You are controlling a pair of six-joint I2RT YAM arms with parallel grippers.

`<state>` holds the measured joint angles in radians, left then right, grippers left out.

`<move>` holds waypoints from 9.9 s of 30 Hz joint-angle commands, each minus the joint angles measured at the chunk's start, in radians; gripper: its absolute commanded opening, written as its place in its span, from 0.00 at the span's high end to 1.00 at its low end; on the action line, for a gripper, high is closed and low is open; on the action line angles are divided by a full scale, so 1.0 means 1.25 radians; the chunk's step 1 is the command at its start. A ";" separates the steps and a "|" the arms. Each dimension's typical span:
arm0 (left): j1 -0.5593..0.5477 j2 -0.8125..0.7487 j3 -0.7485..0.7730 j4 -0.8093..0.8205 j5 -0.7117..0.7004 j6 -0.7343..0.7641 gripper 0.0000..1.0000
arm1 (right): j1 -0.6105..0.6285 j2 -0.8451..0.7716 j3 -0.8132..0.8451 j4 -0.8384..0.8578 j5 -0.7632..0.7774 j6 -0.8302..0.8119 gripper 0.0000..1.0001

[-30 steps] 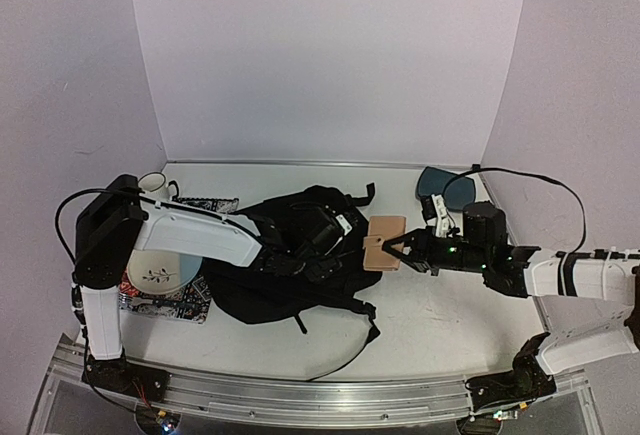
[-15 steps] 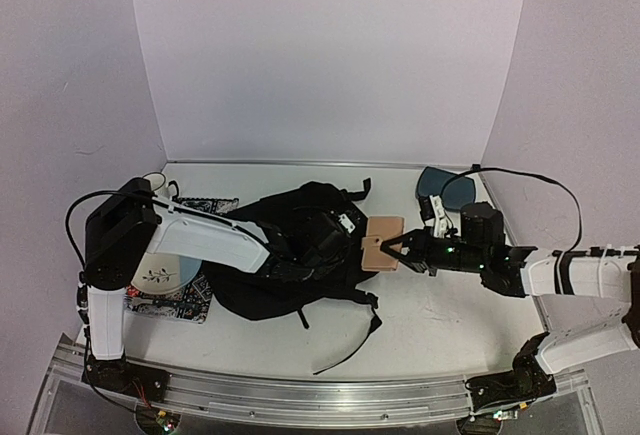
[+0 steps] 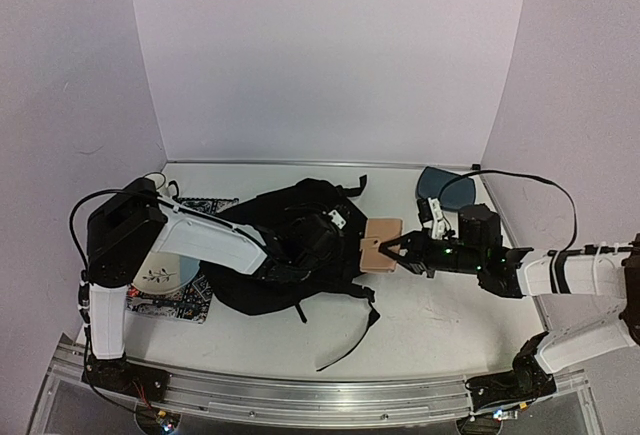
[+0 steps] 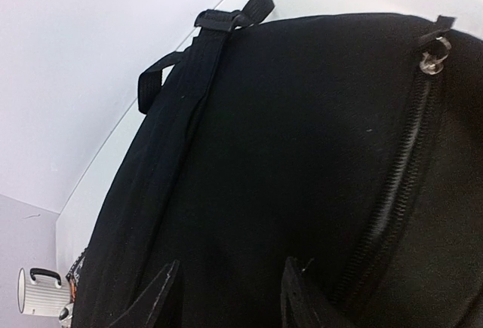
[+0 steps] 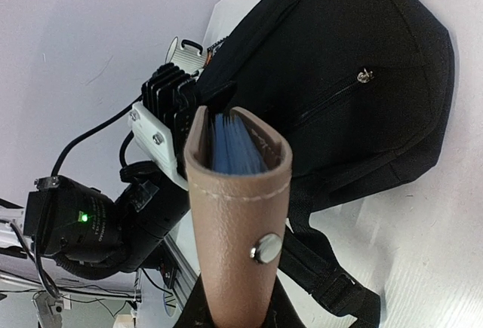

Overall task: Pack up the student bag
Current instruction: Adjust the student bag at the center of the board, then pick up the pocket on the back of the student bag, then place the card case in the pocket on the back of the bag.

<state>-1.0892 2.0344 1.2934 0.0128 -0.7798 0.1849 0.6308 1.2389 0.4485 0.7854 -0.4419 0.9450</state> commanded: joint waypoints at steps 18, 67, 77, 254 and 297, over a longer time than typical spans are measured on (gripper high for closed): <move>0.147 -0.157 0.016 -0.132 0.248 -0.151 0.17 | 0.012 0.085 0.093 -0.052 0.051 0.031 1.00; 0.019 -0.060 0.210 -0.397 0.339 -0.382 0.11 | 0.000 0.009 0.134 -0.325 0.187 -0.072 1.00; 0.018 0.057 0.291 -0.412 0.347 -0.321 0.10 | 0.000 0.041 0.132 -0.287 0.150 -0.062 1.00; -0.016 -0.131 0.201 -0.238 0.737 -0.591 1.00 | 0.069 0.487 0.088 0.811 0.200 0.406 1.00; 0.063 -0.211 0.114 -0.222 0.643 -0.575 1.00 | 0.119 0.234 0.098 0.184 0.173 0.201 0.68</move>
<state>-1.0172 1.8507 1.4166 -0.3651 0.0053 -0.5495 0.7742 1.5696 0.5690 1.0841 -0.2268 1.2167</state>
